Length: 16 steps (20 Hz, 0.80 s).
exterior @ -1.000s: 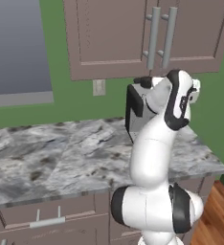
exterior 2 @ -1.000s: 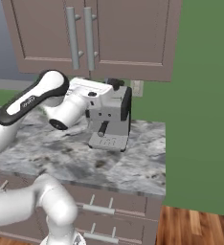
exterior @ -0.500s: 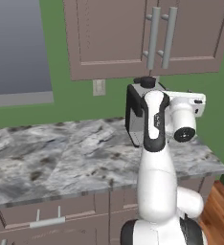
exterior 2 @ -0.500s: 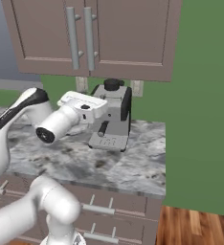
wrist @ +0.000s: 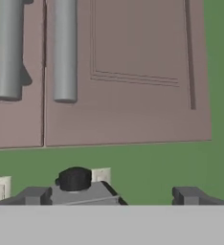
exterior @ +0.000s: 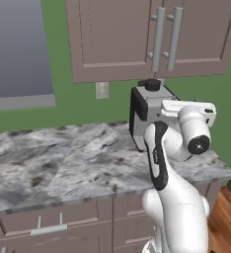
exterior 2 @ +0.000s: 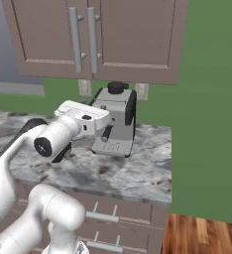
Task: Close all open cabinet doors.
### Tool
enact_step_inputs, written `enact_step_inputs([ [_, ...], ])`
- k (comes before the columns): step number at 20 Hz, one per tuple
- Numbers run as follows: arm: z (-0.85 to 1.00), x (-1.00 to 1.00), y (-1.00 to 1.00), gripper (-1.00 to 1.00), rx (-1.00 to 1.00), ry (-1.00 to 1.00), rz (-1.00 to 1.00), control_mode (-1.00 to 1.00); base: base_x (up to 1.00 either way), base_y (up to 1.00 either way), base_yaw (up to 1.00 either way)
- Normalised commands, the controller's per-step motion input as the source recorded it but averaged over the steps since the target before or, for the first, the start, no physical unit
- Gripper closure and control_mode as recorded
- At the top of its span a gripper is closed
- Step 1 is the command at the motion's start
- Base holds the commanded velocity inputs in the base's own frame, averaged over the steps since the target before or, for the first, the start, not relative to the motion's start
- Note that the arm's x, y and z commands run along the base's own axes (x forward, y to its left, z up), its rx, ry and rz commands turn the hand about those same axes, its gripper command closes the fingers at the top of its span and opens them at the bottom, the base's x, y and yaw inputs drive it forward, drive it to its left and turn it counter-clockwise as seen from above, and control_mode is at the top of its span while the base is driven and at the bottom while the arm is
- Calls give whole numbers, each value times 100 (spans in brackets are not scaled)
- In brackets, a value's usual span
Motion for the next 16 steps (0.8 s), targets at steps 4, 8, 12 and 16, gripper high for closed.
enact_step_inputs([
  [4,15,-54,0,-100,0,3,0,-100,0,0,0],
  [8,33,-48,0,-100,0,1,0,-100,0,0,0],
  [12,32,-95,3,-100,0,1,0,-100,0,0,0],
  [16,41,-100,22,-100,0,0,0,-100,0,0,0],
])
